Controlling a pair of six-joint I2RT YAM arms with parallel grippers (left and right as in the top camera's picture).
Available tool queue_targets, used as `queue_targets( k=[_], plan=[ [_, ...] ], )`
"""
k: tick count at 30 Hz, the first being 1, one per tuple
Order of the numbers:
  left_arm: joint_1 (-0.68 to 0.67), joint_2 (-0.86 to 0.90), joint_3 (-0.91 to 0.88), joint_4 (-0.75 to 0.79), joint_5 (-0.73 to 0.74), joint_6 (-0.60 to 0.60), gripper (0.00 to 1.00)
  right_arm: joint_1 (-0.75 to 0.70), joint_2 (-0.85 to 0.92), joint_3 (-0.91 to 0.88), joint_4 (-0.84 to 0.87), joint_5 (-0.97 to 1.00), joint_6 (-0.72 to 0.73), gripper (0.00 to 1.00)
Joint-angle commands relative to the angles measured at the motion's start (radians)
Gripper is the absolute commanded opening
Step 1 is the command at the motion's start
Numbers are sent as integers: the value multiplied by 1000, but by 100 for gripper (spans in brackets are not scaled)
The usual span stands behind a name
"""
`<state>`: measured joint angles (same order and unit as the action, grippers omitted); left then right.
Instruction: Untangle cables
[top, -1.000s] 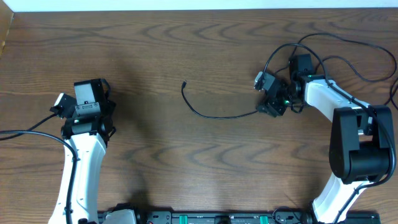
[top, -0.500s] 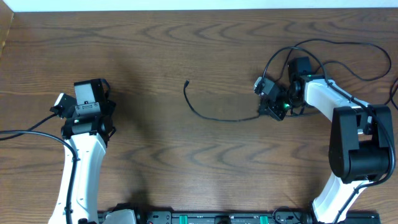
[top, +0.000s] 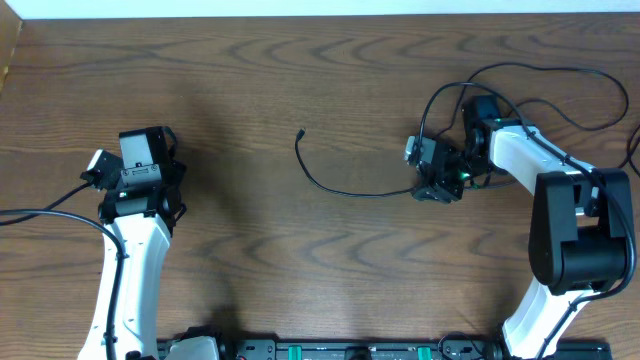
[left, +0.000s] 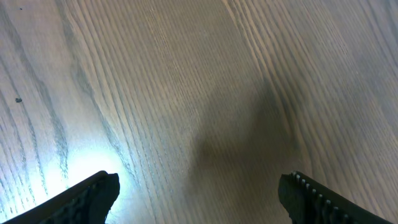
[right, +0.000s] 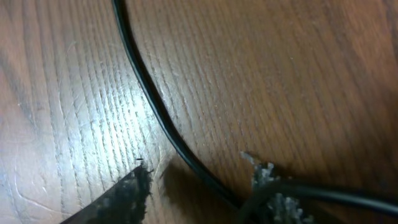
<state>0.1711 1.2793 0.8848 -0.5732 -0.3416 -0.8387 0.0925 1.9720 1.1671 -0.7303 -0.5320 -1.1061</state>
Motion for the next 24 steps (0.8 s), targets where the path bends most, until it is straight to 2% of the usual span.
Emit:
queue_targets(
  k=[1, 8, 9, 11, 12, 19, 24],
  plan=[
    [4, -6, 0, -2, -6, -5, 87, 1, 78, -58, -17, 122, -87, 49],
    [4, -6, 0, -2, -6, -5, 87, 1, 78, -87, 0, 142, -89, 46],
    [4, -6, 0, -2, -6, -5, 87, 1, 78, -101, 22, 146, -89, 41],
    [4, -6, 0, -2, -6, -5, 87, 1, 78, -135, 93, 177, -89, 7],
    [4, -6, 0, -2, -6, -5, 87, 1, 78, -146, 114, 187, -88, 1],
    [4, -6, 0, -2, -6, -5, 87, -2, 78, -157, 191, 212, -74, 1],
    [4, -6, 0, -2, -6, -5, 87, -7, 78, -157, 351, 272, 90, 1]
  ],
)
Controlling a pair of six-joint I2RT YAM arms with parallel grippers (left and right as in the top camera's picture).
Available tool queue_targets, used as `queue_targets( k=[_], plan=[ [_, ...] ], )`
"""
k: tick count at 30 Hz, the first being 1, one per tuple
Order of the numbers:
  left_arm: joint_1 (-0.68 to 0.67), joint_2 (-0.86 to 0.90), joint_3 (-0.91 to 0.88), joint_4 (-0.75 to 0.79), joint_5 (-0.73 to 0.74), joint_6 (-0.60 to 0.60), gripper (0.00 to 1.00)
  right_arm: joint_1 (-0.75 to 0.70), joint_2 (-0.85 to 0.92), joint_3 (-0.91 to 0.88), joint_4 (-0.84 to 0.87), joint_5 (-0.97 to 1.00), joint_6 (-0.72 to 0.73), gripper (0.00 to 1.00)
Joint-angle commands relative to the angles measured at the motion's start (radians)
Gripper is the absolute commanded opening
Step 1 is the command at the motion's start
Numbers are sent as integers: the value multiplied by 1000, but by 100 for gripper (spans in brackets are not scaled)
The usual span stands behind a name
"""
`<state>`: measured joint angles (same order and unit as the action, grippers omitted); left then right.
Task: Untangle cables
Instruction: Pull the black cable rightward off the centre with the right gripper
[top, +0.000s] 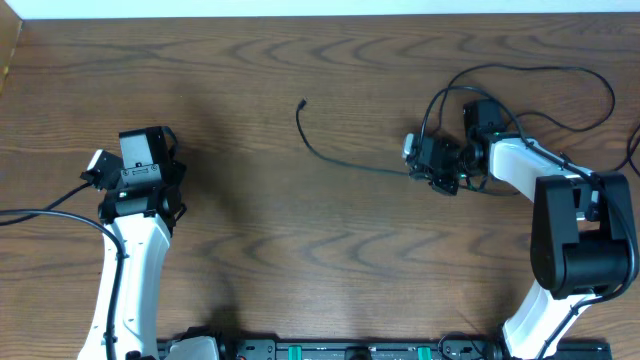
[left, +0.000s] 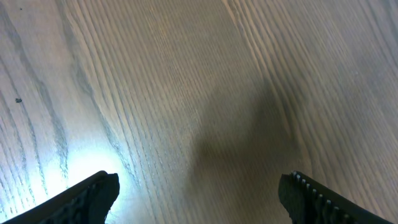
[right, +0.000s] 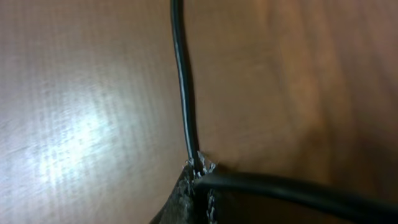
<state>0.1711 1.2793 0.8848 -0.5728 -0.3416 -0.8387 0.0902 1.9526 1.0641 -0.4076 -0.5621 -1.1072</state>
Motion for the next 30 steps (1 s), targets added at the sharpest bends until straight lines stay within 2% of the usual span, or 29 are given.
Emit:
queue_targets(
  k=[1, 9, 15, 22, 30],
  plan=[
    [4, -6, 0, -2, -6, -5, 87, -10, 98, -54, 48, 305, 108, 1],
    [4, -6, 0, -3, -6, -5, 86, -126, 98, -54, 179, 381, 252, 1],
    [4, -5, 0, -3, -6, -5, 87, -304, 98, -53, 265, 381, 332, 1],
    [4, -6, 0, -2, -6, -5, 87, -558, 98, -51, 404, 380, 533, 1],
    [4, -6, 0, -3, -6, -5, 87, -728, 98, -50, 527, 377, 803, 1]
  ],
)
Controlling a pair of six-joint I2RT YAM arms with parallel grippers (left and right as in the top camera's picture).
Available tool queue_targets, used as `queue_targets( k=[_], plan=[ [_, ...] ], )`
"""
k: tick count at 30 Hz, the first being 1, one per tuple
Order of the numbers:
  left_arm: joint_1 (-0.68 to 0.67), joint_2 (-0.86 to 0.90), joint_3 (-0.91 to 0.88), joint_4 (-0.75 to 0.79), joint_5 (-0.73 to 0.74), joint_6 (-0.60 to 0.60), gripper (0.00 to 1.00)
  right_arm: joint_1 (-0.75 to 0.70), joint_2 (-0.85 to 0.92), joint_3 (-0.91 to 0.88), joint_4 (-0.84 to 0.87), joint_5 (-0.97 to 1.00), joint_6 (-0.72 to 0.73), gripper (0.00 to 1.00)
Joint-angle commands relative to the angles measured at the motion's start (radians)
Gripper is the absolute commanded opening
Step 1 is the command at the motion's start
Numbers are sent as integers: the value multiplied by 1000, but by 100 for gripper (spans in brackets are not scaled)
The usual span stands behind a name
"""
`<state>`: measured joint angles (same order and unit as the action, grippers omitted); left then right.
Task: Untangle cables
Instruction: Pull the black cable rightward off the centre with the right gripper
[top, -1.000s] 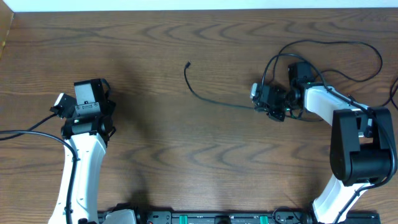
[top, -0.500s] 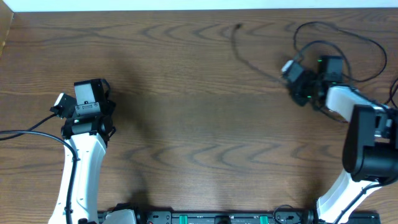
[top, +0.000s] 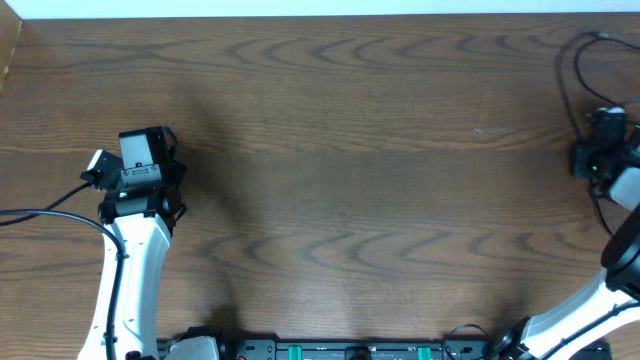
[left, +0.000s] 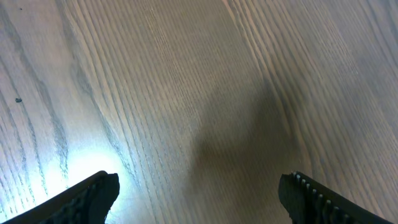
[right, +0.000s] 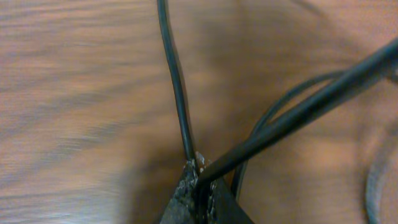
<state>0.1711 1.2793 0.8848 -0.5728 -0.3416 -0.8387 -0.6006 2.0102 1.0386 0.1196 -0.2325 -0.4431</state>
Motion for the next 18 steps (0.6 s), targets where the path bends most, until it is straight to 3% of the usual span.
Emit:
queue_targets(
  k=[1, 4, 7, 8, 10, 14, 18],
  plan=[
    [4, -6, 0, -3, -6, -5, 87, -54, 40, -25, 9, 47, 170, 1],
    [4, -6, 0, -2, -6, -5, 87, -83, 40, -25, 21, 46, 263, 2],
    [4, -6, 0, -3, -6, -5, 87, -85, 40, -25, 20, 47, 279, 21],
    [4, -6, 0, -3, -6, -5, 87, -84, 39, -25, 21, 45, 286, 33],
    [4, -6, 0, -3, -6, -5, 87, -79, 34, -24, 24, 39, 315, 98],
    [4, -6, 0, -3, -6, -5, 87, -66, -18, -18, 18, -13, 342, 99],
    [4, -6, 0, -3, -6, -5, 87, -19, -204, -18, -36, -29, 342, 99]
  ],
)
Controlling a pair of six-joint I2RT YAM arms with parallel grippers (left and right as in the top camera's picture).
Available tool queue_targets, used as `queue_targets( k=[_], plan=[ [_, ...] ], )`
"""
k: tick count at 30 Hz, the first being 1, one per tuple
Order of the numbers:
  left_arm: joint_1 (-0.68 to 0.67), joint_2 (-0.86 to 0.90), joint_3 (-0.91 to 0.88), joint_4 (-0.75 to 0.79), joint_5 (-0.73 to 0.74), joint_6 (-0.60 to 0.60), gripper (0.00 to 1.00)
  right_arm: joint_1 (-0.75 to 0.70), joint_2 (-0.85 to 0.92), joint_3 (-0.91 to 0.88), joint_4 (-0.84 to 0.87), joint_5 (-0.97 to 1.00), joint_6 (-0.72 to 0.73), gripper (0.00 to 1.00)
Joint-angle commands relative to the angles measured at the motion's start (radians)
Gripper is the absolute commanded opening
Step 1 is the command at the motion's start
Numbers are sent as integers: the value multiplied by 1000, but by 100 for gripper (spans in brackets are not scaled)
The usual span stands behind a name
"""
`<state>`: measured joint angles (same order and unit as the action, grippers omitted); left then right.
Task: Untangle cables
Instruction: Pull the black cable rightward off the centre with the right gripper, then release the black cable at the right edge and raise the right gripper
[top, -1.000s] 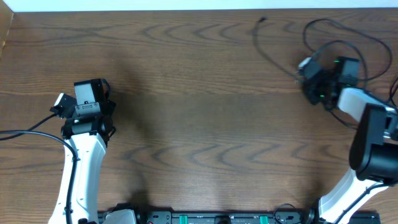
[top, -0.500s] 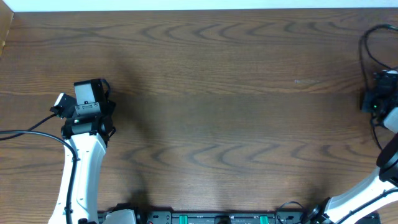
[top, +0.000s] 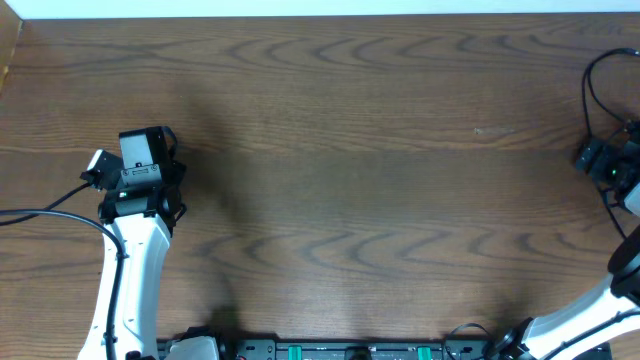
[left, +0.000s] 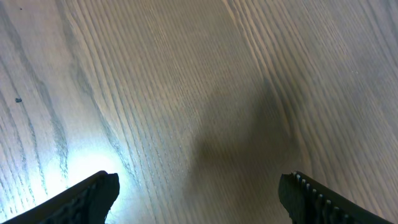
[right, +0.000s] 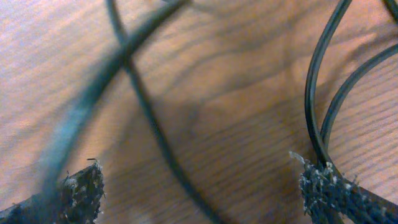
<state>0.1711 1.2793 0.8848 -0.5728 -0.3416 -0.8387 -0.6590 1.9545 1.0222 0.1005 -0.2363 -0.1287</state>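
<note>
The thin black cable (top: 586, 85) lies in loops at the table's far right edge, partly out of the overhead view. My right gripper (right: 202, 180) is low over it and open. One strand (right: 148, 124) runs across the wood between the two frayed fingertips, and two more strands (right: 318, 81) pass by the right finger (right: 323, 186). In the overhead view the right gripper (top: 600, 160) sits at the right edge. My left gripper (left: 199, 186) is open over bare wood with no cable near it; overhead shows the left gripper (top: 140, 150) at the far left.
The brown wooden table (top: 340, 120) fills the view. The left arm's own lead (top: 40, 212) trails off the left side. A black rail (top: 340, 350) runs along the front edge.
My right gripper was shut on the cable at the far right edge; it now stands open, and strands lie loose on the wood under it. The left arm has not moved.
My right gripper was open around the cable right of the table's middle, the cable's free end reaching toward the centre. Then it was shut on the cable. Later it was at the far right edge with the whole cable there. Now it is open.
</note>
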Motion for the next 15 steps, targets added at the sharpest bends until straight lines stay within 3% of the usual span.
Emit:
queue_targets(
  k=[1, 7, 11, 15],
  plan=[
    [4, -6, 0, -3, -6, -5, 87, 57, -195, -2, -29, -25, 27, 99],
    [4, -6, 0, -2, -6, -5, 87, 236, -460, -2, -109, -25, 27, 99],
    [4, -6, 0, -3, -6, -5, 87, 367, -522, -2, -196, -25, 50, 99],
    [4, -6, 0, -3, -6, -5, 87, 521, -515, -2, -317, -25, 236, 99]
  ],
)
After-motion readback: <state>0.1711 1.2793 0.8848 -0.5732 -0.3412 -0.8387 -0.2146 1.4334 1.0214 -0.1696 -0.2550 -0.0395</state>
